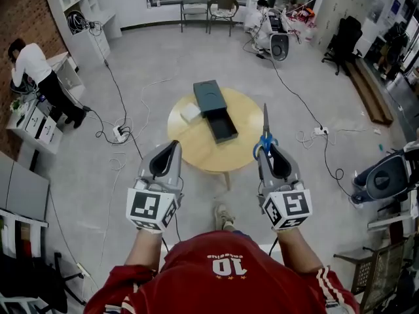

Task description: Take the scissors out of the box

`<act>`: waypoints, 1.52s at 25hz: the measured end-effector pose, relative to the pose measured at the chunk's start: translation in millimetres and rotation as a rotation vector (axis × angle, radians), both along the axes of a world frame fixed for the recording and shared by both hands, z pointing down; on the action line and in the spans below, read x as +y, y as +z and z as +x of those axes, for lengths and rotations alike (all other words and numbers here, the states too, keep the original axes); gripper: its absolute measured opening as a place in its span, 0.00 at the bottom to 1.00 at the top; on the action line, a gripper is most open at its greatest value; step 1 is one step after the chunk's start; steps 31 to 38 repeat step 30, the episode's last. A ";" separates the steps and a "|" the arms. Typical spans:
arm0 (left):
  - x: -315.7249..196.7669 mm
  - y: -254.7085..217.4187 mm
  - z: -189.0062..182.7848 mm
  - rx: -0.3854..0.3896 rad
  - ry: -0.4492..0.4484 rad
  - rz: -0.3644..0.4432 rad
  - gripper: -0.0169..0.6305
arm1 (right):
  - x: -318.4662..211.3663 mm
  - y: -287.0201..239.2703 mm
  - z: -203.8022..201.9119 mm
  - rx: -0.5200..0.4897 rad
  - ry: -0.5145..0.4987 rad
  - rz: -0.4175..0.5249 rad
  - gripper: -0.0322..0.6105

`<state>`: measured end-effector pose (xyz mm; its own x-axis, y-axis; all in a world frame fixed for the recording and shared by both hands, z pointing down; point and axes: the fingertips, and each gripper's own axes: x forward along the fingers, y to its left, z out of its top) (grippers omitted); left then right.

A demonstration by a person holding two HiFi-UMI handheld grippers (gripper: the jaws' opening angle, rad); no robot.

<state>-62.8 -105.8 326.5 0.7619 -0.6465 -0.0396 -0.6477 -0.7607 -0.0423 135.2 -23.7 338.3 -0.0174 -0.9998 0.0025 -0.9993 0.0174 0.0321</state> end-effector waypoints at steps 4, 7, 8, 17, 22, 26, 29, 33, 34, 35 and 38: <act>16.0 -0.9 -3.0 0.017 0.014 0.009 0.03 | 19.7 -3.9 -11.4 0.010 0.025 0.037 0.19; 24.8 0.9 0.2 0.019 0.030 0.001 0.03 | 31.3 -4.9 -16.5 0.026 0.038 0.041 0.19; 28.3 1.2 2.1 0.020 0.035 -0.001 0.03 | 35.1 -4.8 -17.3 0.027 0.040 0.041 0.19; 37.3 -2.4 2.6 0.026 0.065 0.001 0.03 | 47.6 -11.7 -21.2 0.003 0.060 0.041 0.19; 40.0 -0.6 2.6 0.034 0.080 -0.001 0.03 | 51.0 -10.6 -22.5 0.011 0.072 0.031 0.19; 36.8 -1.4 0.2 0.036 0.077 -0.002 0.03 | 50.8 -11.2 -23.2 0.012 0.076 0.027 0.19; 40.1 0.4 -0.6 0.036 0.075 -0.004 0.03 | 55.2 -9.4 -23.3 0.008 0.076 0.028 0.19; 41.9 1.1 -0.6 0.036 0.076 -0.003 0.03 | 56.9 -8.6 -23.4 0.007 0.076 0.028 0.19; 41.9 1.1 -0.6 0.036 0.076 -0.003 0.03 | 56.9 -8.6 -23.4 0.007 0.076 0.028 0.19; 41.9 1.1 -0.6 0.036 0.076 -0.003 0.03 | 56.9 -8.6 -23.4 0.007 0.076 0.028 0.19; 41.9 1.1 -0.6 0.036 0.076 -0.003 0.03 | 56.9 -8.6 -23.4 0.007 0.076 0.028 0.19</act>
